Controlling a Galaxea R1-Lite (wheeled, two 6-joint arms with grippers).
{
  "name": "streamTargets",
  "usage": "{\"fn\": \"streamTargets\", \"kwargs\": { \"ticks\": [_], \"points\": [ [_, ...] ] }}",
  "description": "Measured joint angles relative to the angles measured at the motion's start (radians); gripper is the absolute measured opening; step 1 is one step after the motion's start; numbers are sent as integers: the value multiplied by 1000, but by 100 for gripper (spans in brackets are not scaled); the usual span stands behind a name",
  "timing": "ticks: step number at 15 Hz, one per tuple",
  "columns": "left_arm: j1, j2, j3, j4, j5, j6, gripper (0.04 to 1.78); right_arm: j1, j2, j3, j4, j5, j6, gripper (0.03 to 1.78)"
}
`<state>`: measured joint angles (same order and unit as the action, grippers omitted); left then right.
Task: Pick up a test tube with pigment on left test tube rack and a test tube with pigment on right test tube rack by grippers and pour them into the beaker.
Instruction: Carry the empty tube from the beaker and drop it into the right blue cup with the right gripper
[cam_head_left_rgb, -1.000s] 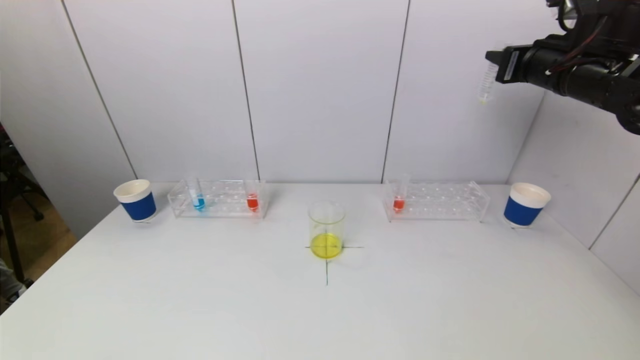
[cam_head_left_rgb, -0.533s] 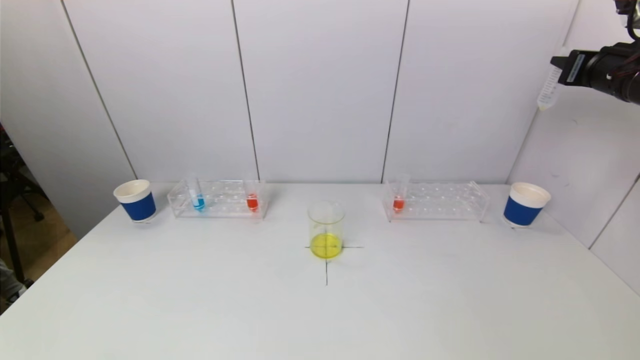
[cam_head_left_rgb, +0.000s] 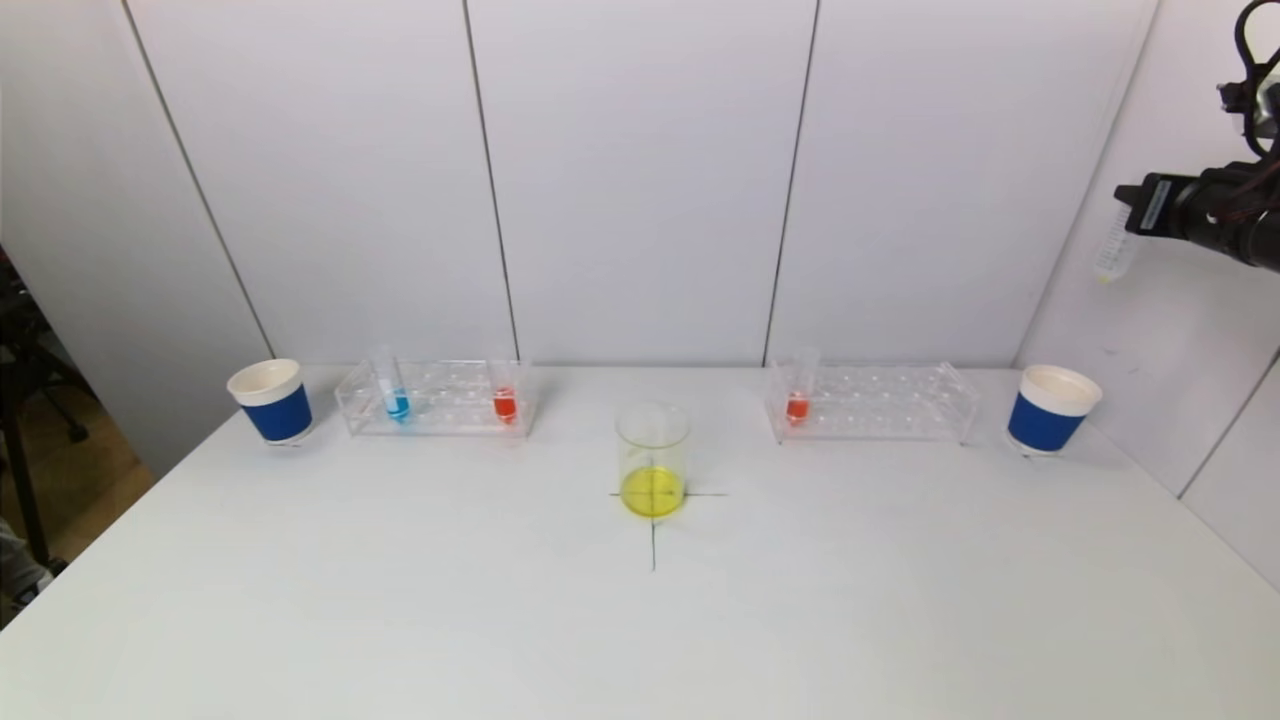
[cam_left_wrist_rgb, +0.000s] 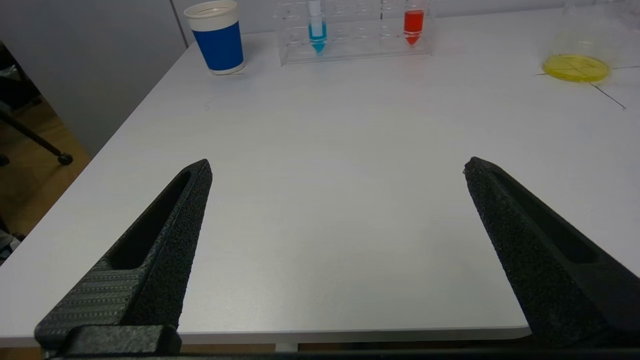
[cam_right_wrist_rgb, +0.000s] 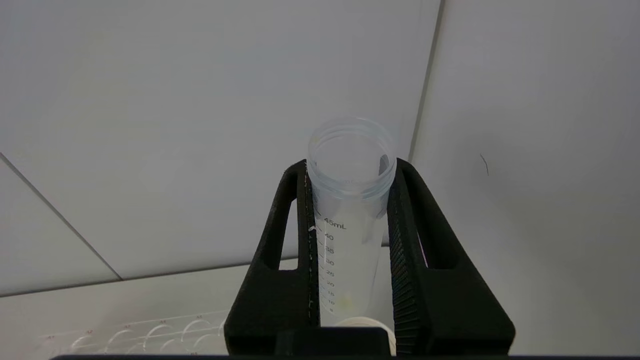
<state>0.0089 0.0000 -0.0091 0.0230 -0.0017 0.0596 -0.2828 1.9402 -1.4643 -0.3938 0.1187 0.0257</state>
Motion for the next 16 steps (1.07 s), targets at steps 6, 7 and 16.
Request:
{"fn": "streamTargets", "kwargs": {
  "ticks": [6,7,16],
  "points": [
    [0,0,0,0,0,0,176,-3,46,175,-235,-1,-7,46],
    [0,0,0,0,0,0,176,-3,53,200,-263,-1,-4,46],
    [0,0,0,0,0,0,176,-32,111,357,-429,-1,-6,46]
  ]
}}
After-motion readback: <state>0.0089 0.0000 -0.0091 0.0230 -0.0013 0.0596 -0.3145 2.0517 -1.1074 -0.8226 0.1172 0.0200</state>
